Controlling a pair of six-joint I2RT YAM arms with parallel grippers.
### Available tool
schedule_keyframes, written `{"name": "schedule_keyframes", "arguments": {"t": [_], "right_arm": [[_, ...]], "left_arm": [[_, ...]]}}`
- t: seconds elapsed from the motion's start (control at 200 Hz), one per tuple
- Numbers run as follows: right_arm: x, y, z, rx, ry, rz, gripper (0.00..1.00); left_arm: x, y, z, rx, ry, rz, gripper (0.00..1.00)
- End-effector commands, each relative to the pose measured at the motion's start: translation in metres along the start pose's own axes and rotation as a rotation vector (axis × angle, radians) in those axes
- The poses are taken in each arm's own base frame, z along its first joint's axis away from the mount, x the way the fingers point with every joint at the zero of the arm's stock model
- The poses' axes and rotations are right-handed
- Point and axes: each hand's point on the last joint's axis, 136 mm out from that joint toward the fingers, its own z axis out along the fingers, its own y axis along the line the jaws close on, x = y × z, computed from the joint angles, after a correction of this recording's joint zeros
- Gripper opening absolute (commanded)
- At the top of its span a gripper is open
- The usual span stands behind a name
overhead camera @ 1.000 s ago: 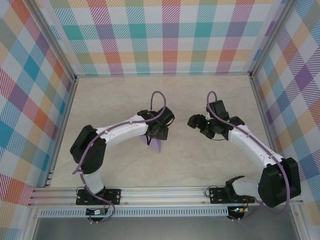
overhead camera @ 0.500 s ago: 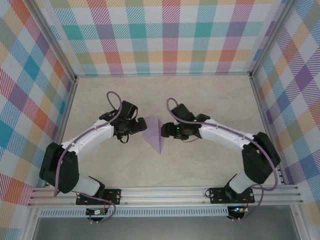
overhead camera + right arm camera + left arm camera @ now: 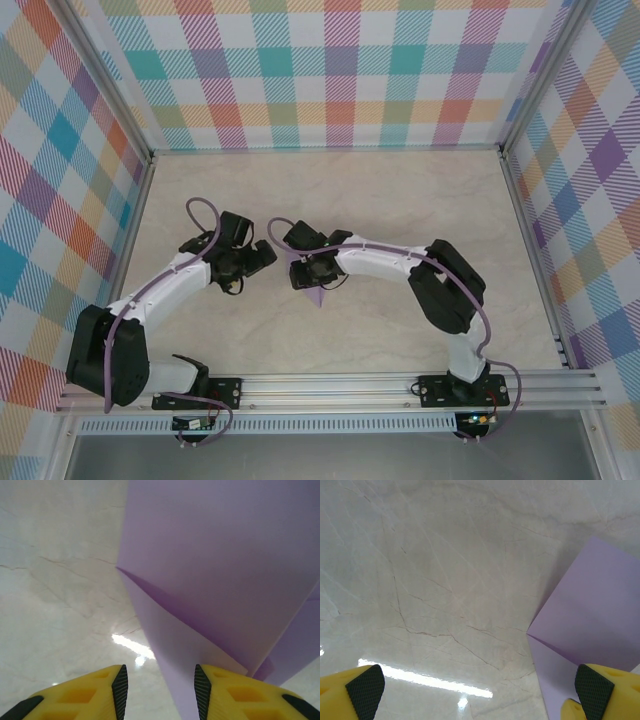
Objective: Fold a paper plane with a square sheet of paper (pick it up from the middle)
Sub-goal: Move the paper to the center of the table, then fold the wing for the fifth time at the center of the table.
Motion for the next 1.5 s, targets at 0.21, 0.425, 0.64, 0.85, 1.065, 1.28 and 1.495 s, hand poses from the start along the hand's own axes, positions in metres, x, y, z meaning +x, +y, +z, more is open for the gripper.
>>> {"name": "schedule_keyframes", "arguments": {"t": [0.21, 0.425, 0.64, 0.85, 1.065, 1.28, 1.495], "right_arm": [[0.005, -0.024, 0.013, 0.024, 0.02, 0.041, 0.4], [0.016, -0.034, 0.011, -0.121, 0.025, 0.14, 0.4], [0.022, -0.039, -0.001, -0.242, 0.019, 0.149, 0.4], [0.006, -0.043, -0.026, -0.336, -0.063, 0.194, 0.41], [-0.006, -0.049, -0.02, -0.291, -0.067, 0.248, 0.37], [-0.003, -0.064, -0.004, -0.212, -0.042, 0.286, 0.34], [0.004, -0.076, 0.0, -0.194, -0.031, 0.307, 0.33]], "left_arm": [[0.012, -0.017, 0.018, 0.108, 0.107, -0.01, 1.0], [0.023, -0.037, 0.026, 0.211, 0.188, -0.009, 0.99], [0.034, -0.058, 0.031, 0.338, 0.26, -0.024, 0.93], [0.047, -0.074, 0.04, 0.433, 0.333, -0.033, 0.87], [0.056, -0.085, 0.049, 0.459, 0.37, -0.03, 0.73], [0.066, -0.088, 0.057, 0.456, 0.402, -0.03, 0.64], [0.077, -0.096, 0.063, 0.477, 0.448, -0.026, 0.6]]}}
